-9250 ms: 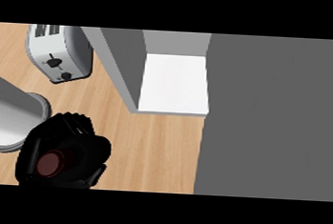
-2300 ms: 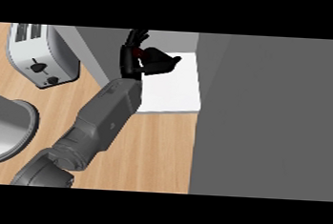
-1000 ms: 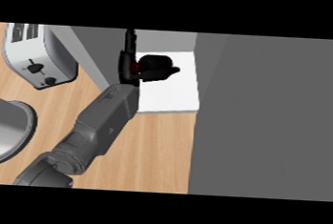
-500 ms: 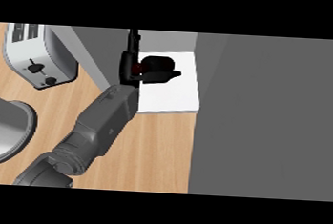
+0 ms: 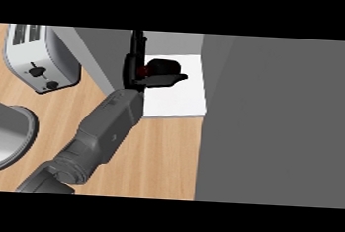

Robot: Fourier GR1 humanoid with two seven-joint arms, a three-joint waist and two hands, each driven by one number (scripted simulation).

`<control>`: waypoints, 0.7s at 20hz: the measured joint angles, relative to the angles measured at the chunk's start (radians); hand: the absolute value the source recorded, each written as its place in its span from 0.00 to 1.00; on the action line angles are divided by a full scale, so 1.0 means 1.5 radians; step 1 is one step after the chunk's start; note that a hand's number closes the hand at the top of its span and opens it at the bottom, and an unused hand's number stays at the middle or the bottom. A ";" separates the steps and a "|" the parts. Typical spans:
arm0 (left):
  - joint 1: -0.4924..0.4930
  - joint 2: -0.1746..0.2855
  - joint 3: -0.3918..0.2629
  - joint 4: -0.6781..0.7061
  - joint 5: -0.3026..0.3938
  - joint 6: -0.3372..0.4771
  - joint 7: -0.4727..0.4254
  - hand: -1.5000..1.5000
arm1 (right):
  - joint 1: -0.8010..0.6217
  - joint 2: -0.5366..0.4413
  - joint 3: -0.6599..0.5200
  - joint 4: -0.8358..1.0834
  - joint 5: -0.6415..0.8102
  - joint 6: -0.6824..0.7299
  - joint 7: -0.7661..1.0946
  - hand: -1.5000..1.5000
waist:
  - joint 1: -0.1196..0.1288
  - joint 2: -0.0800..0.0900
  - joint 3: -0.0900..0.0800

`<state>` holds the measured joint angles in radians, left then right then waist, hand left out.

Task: Pick up the wine, place it into the cabinet and close the cabinet

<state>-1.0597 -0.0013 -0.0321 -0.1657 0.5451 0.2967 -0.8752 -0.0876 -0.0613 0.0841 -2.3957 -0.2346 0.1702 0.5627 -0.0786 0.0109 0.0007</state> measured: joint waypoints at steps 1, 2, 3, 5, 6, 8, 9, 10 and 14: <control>0.003 0.000 -0.006 -0.004 0.009 0.000 0.005 0.00 | 0.008 -0.002 -0.002 -0.001 0.000 0.003 -0.003 0.00 | 0.000 -0.001 0.000; 0.008 0.001 -0.013 -0.008 0.019 0.004 0.007 0.00 | 0.016 -0.003 -0.002 -0.003 -0.001 0.006 -0.005 0.00 | -0.001 -0.002 0.000; 0.015 0.000 -0.024 -0.017 0.029 0.004 0.008 0.00 | 0.006 -0.003 -0.003 -0.002 -0.001 0.002 0.002 0.00 | 0.000 -0.003 0.000; 0.033 0.000 -0.052 -0.039 0.050 0.005 0.011 0.00 | -0.002 -0.005 -0.014 0.002 0.000 -0.001 0.002 0.00 | 0.002 -0.004 0.000; 0.043 0.000 -0.065 -0.052 0.061 0.008 0.015 0.00 | 0.004 0.000 -0.001 0.001 0.004 -0.004 0.000 0.00 | 0.004 -0.005 0.000; 0.080 0.001 -0.101 -0.083 0.090 0.018 0.014 0.00 | -0.001 0.000 -0.001 0.000 0.004 -0.005 0.003 0.00 | 0.005 -0.006 0.000; 0.095 0.001 -0.118 -0.103 0.101 0.025 0.019 0.00 | 0.005 0.001 0.000 -0.001 0.004 -0.006 0.001 0.00 | 0.009 -0.007 0.000; 0.112 0.001 -0.139 -0.122 0.115 0.034 0.019 0.00 | 0.002 0.001 0.002 -0.001 0.005 -0.009 0.002 0.00 | 0.012 -0.007 0.000; 0.181 0.001 -0.235 -0.226 0.164 0.085 0.030 0.00 | -0.039 -0.007 -0.003 -0.005 0.009 -0.036 0.042 0.00 | 0.022 -0.009 -0.001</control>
<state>-0.7885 0.0003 -0.3847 -0.5052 0.7915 0.4246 -0.8303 -0.1460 -0.0712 0.0800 -2.4027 -0.2208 0.1155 0.6251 -0.0455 -0.0020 -0.0007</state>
